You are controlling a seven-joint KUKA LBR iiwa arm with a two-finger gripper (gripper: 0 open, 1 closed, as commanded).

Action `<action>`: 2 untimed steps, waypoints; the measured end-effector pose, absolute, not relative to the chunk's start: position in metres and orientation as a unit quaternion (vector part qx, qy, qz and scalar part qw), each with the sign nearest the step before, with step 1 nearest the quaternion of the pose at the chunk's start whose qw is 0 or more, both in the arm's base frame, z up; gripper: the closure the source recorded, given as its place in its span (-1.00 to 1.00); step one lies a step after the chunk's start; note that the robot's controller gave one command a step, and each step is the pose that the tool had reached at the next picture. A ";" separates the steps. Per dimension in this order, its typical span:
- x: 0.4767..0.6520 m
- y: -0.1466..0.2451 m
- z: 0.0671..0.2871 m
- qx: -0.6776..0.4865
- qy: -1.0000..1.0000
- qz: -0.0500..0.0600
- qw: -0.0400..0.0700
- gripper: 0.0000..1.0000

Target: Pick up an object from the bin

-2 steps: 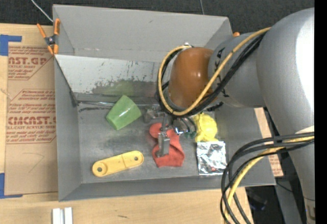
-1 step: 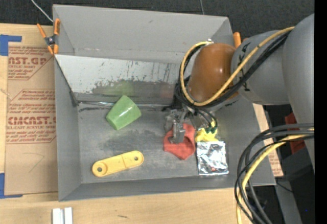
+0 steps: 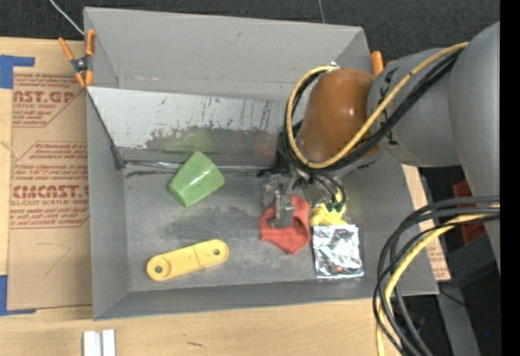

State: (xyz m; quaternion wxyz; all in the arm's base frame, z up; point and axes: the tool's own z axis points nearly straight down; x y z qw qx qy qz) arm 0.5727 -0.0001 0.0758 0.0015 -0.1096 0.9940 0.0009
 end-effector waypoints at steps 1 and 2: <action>0.579 -0.008 0.173 -0.120 0.993 0.001 0.001 1.00; 0.580 -0.003 0.277 -0.140 0.990 0.001 0.004 1.00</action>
Offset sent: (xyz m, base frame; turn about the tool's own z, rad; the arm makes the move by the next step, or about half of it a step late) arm 0.0067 -0.0033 0.2001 -0.0629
